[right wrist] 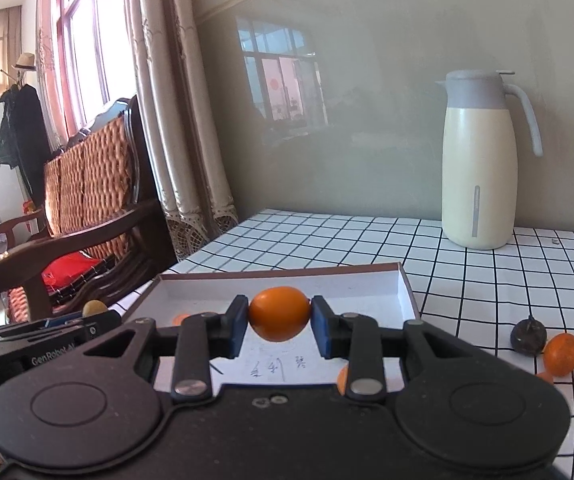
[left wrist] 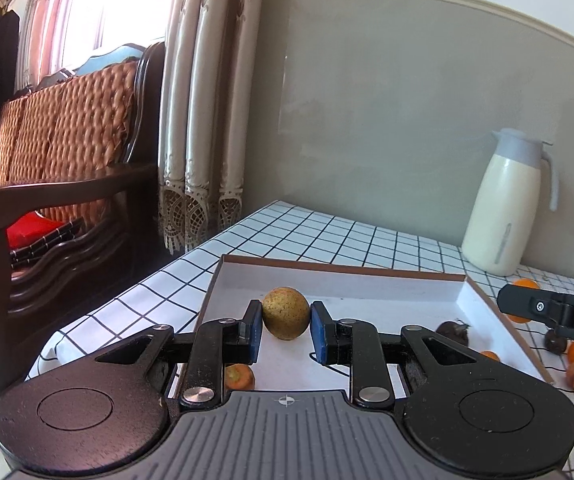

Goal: Organize fruits
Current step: 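Open both tools to drop the brown fruit and orange into the tray, then move both open tools back toward the remaining fruits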

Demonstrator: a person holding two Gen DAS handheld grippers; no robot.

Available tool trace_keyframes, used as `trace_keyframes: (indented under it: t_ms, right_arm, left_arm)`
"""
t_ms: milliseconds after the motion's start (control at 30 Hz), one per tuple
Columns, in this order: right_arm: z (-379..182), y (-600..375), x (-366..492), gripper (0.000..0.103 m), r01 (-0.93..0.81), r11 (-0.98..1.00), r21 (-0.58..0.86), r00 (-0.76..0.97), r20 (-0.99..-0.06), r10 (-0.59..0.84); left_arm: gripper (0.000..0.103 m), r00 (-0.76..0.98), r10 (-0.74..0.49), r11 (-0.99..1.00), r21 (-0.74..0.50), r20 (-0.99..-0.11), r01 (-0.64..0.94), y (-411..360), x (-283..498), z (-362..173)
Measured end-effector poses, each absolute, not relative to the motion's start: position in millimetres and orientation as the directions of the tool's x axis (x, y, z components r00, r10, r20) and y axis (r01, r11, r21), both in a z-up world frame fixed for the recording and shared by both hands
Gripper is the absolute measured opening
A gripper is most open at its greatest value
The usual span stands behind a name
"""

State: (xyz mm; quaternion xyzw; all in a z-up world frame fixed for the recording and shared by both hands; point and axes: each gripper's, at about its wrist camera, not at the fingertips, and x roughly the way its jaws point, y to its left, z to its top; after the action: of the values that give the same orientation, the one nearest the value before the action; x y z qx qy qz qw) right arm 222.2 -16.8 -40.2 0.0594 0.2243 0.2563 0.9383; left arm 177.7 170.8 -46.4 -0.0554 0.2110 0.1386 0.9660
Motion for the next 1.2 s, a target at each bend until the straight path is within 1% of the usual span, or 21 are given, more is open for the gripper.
trace_keyframes:
  t_ms: [467, 500, 533, 567, 600, 633, 667, 700, 733, 767, 867, 1200]
  right_arm:
    - [-67.5, -3.8, 277.0, 0.026, -0.425, 0.877, 0.224, 0.746, -0.462, 0.480]
    - [-69.6, -2.9, 279.6, 0.031, -0.421, 0.879, 0.224, 0.746, -0.465, 0.476]
    - [-70.7, -1.5, 281.7, 0.055, -0.414, 0.883, 0.219, 0.748, -0.471, 0.468]
    - [-69.4, -2.9, 281.4, 0.069, -0.396, 0.890, 0.226, 0.760, -0.464, 0.456]
    - [-65.9, -7.3, 277.6, 0.079, -0.385, 0.892, 0.240, 0.783, -0.427, 0.452]
    - [-60.6, -11.8, 271.2, 0.084, -0.376, 0.895, 0.241, 0.812, -0.378, 0.444]
    - [-55.7, -15.3, 265.3, 0.088, -0.360, 0.905, 0.229, 0.838, -0.347, 0.421]
    - [-52.6, -19.2, 260.4, 0.091, -0.347, 0.910, 0.228, 0.856, -0.318, 0.406]
    - [-50.7, -23.2, 256.8, 0.095, -0.349, 0.907, 0.236, 0.864, -0.293, 0.409]
    - [-49.6, -25.6, 255.2, 0.097, -0.352, 0.904, 0.243, 0.865, -0.286, 0.413]
    - [-50.0, -31.6, 251.9, 0.097, -0.372, 0.889, 0.266, 0.850, -0.288, 0.442]
    - [-43.1, -46.3, 238.8, 0.097, -0.368, 0.879, 0.303, 0.833, -0.314, 0.456]
  left_arm:
    - [0.026, 0.822, 0.294, 0.939, -0.014, -0.488, -0.344, 185.1, 225.0, -76.9]
    - [0.026, 0.818, 0.304, 0.935, -0.011, -0.489, -0.355, 185.9, 227.4, -78.7]
    - [0.026, 0.813, 0.310, 0.933, -0.008, -0.494, -0.361, 186.7, 230.5, -80.4]
    - [0.030, 0.804, 0.311, 0.931, -0.010, -0.506, -0.366, 187.8, 233.9, -81.4]
    - [0.057, 0.800, 0.305, 0.930, -0.020, -0.516, -0.368, 189.5, 236.1, -81.1]
    - [0.078, 0.798, 0.302, 0.927, -0.037, -0.522, -0.374, 191.1, 236.2, -79.6]
    - [0.092, 0.814, 0.288, 0.928, -0.063, -0.505, -0.368, 192.0, 233.0, -77.1]
    - [0.097, 0.832, 0.291, 0.928, -0.071, -0.473, -0.365, 188.7, 228.3, -73.2]
    - [0.101, 0.834, 0.327, 0.925, -0.030, -0.445, -0.379, 181.2, 226.5, -69.0]
    - [0.103, 0.840, 0.342, 0.927, 0.006, -0.422, -0.374, 174.5, 226.0, -66.3]
    - [0.103, 0.843, 0.340, 0.934, 0.046, -0.417, -0.355, 162.7, 227.5, -62.9]
    - [0.103, 0.836, 0.355, 0.926, 0.033, -0.419, -0.377, 161.6, 212.5, -44.7]
